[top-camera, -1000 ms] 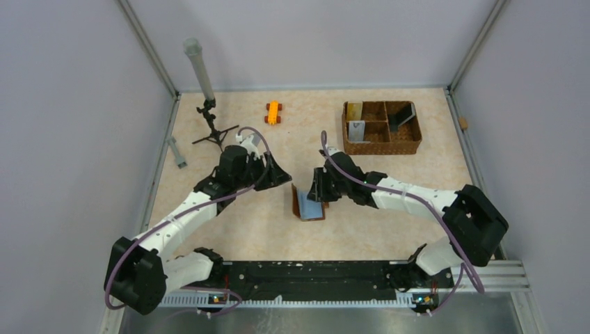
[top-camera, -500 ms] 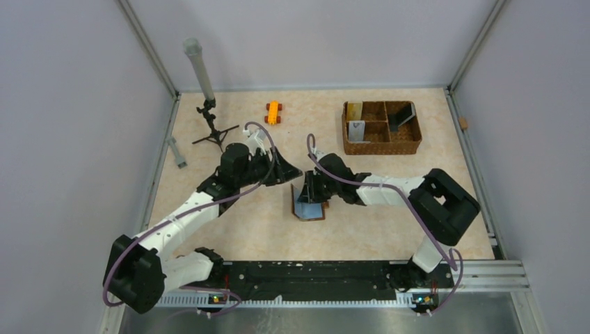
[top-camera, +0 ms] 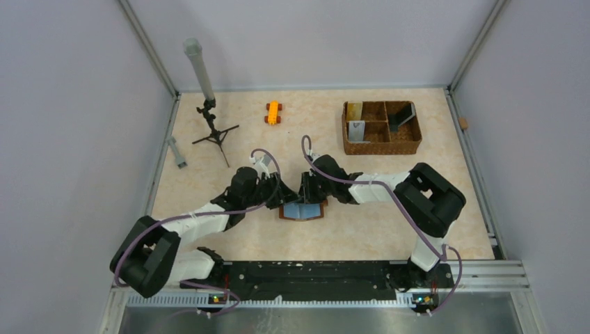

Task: Put the credit cards into the card holder
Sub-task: Open the card holder at the center of the board.

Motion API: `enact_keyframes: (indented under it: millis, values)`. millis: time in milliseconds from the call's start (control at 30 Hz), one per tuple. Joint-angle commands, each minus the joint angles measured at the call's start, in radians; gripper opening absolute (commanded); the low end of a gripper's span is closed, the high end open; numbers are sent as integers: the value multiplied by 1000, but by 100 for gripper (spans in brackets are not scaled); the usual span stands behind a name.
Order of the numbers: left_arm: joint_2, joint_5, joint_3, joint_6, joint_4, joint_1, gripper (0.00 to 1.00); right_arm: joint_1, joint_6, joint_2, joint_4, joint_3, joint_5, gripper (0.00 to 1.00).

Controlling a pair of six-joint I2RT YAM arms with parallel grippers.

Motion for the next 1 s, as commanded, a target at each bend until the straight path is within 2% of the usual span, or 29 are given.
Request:
enact_keyframes:
  millis: [0,200,433,867,967]
  values:
    - [55,-91,-68,-35,159,-14,32,8,27,25,4,-4,56,22]
    - [179,-138,-116,-42,250,-17,24,8,37,23,-16,-23,81,22]
    - [257,-246,-149,-45,220,-18,19,7,26,-9,-58,-53,118,22]
    - [325,-263,-167,-73,234,-18,17,0,18,-101,-135,-99,211,22]
    - [314,-255,-168,-68,230,-18,18,-2,7,-134,-167,-90,208,26]
